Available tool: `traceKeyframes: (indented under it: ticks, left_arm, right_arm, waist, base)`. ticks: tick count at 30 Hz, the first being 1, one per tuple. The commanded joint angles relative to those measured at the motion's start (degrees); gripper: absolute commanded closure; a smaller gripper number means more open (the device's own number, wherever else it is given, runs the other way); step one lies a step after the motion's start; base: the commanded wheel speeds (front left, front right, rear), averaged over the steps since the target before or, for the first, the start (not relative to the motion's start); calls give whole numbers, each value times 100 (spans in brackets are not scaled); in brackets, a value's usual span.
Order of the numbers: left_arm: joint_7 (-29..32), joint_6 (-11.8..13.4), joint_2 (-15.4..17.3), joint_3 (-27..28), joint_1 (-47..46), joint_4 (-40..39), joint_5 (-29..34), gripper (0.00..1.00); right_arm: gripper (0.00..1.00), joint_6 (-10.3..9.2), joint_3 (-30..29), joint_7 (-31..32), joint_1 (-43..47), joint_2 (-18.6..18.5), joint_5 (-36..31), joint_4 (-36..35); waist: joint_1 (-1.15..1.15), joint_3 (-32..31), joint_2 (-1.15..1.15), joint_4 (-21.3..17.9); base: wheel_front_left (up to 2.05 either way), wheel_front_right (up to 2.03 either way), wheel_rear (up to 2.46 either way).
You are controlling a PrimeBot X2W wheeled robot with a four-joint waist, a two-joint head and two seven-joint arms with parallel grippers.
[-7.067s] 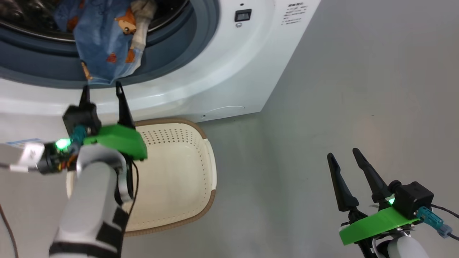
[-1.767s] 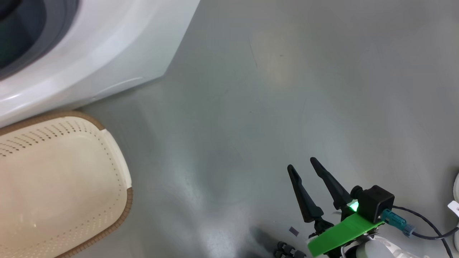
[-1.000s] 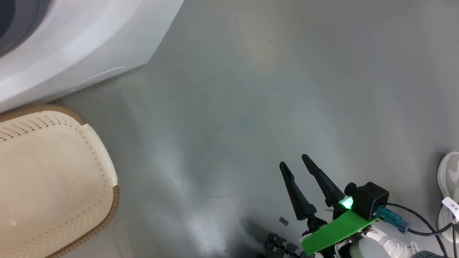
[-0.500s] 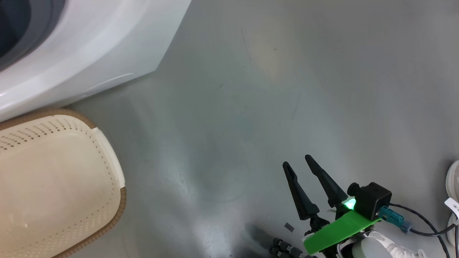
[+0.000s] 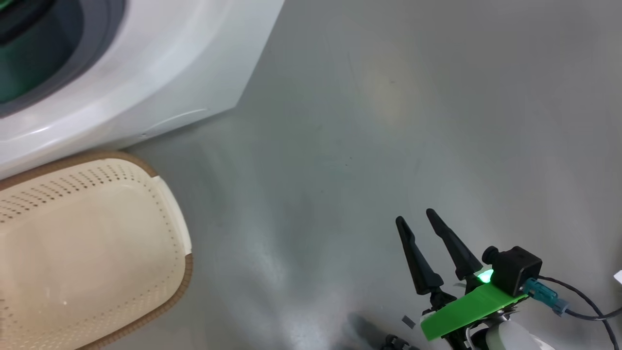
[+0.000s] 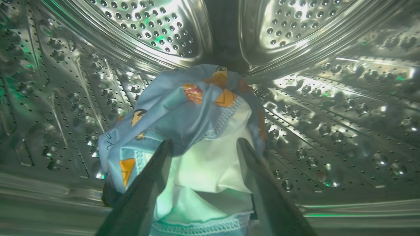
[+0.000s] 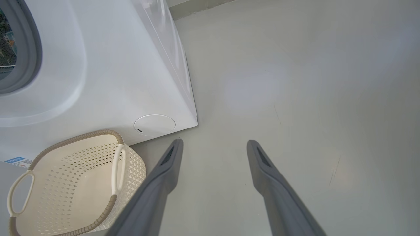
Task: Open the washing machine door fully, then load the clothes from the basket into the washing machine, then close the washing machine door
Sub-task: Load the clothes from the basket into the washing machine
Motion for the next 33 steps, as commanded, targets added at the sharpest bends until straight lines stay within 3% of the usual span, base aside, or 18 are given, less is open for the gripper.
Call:
traceKeyframes:
  ticks: [1, 8, 22, 33]
  left_arm:
    - [-113, 40, 70, 58, 104, -117, -84, 0]
    - [-838, -206, -485, 386, 804, -119, -580, 0]
    - [-1410, -746, -1001, 608, 2179, -323, -980, 0]
    - [-1425, -962, -1251, 516, 3882, -1816, -865, 0]
  right_arm:
    - [0, 56, 46, -44, 129, -91, -29, -84]
    - [0, 56, -167, -44, 204, -116, -128, -100]
    - [0, 56, -718, -44, 614, -186, -358, -198]
    - [0, 56, -1006, -44, 777, -223, -556, -320]
  waist:
    - [0, -178, 0, 190]
    - [0, -709, 0, 716]
    - [0, -1645, 0, 1516]
    - [0, -2229, 0, 1882]
  base:
    - [0, 0, 0]
    - [0, 0, 0]
    - [0, 0, 0]
    - [0, 0, 0]
